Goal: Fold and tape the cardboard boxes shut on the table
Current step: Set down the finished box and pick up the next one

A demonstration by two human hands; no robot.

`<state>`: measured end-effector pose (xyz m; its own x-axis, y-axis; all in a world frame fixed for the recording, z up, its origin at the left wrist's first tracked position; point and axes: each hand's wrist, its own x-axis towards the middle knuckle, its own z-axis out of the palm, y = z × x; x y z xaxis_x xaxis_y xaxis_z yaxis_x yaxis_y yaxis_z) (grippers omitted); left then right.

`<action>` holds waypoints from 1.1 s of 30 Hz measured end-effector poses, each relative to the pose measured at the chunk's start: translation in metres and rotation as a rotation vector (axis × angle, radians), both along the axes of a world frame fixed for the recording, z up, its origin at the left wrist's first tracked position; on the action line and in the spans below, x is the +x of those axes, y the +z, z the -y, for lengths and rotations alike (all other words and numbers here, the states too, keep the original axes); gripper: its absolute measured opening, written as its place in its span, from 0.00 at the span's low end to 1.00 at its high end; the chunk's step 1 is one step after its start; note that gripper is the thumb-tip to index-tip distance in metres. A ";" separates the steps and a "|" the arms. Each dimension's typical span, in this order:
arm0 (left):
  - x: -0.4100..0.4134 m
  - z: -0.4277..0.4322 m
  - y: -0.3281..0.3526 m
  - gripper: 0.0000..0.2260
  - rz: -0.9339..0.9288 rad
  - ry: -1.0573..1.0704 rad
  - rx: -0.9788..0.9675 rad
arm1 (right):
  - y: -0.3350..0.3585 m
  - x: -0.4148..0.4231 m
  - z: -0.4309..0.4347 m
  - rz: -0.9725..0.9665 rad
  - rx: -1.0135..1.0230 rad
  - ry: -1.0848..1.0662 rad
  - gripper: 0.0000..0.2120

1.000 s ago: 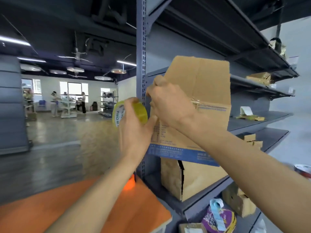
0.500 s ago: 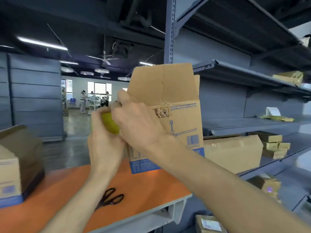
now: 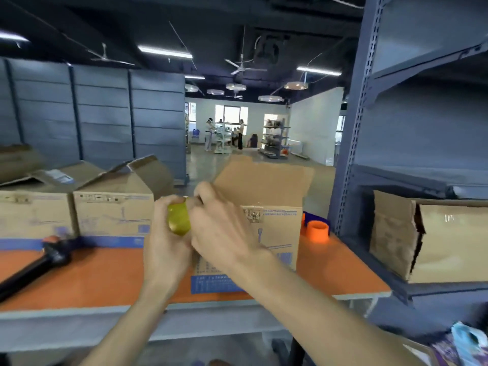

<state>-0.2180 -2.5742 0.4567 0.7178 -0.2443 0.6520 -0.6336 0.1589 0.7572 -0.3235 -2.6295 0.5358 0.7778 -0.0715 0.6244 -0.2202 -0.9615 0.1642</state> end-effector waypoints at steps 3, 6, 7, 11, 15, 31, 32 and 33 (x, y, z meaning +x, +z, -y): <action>0.019 -0.009 -0.022 0.24 -0.027 0.047 0.003 | -0.021 0.008 0.000 -0.033 0.049 0.073 0.14; 0.026 -0.013 -0.036 0.25 -0.039 0.102 0.018 | -0.037 0.006 0.006 -0.025 0.019 0.175 0.15; 0.024 -0.013 -0.040 0.23 -0.027 0.111 0.023 | -0.042 0.004 0.009 -0.030 0.002 0.218 0.16; 0.017 -0.009 -0.049 0.19 -0.038 0.163 0.024 | -0.065 -0.009 0.025 -0.064 0.012 0.346 0.14; 0.006 -0.004 -0.047 0.21 -0.054 0.250 -0.021 | -0.089 -0.038 0.060 -0.046 0.104 0.326 0.13; -0.038 0.029 -0.076 0.41 -0.043 0.257 0.053 | -0.141 -0.082 0.153 0.123 0.320 -0.105 0.03; -0.036 0.031 -0.076 0.41 -0.051 0.252 0.060 | -0.143 -0.082 0.159 0.133 0.354 -0.151 0.03; -0.033 0.034 -0.075 0.42 -0.062 0.253 0.066 | -0.145 -0.082 0.165 0.135 0.396 -0.201 0.05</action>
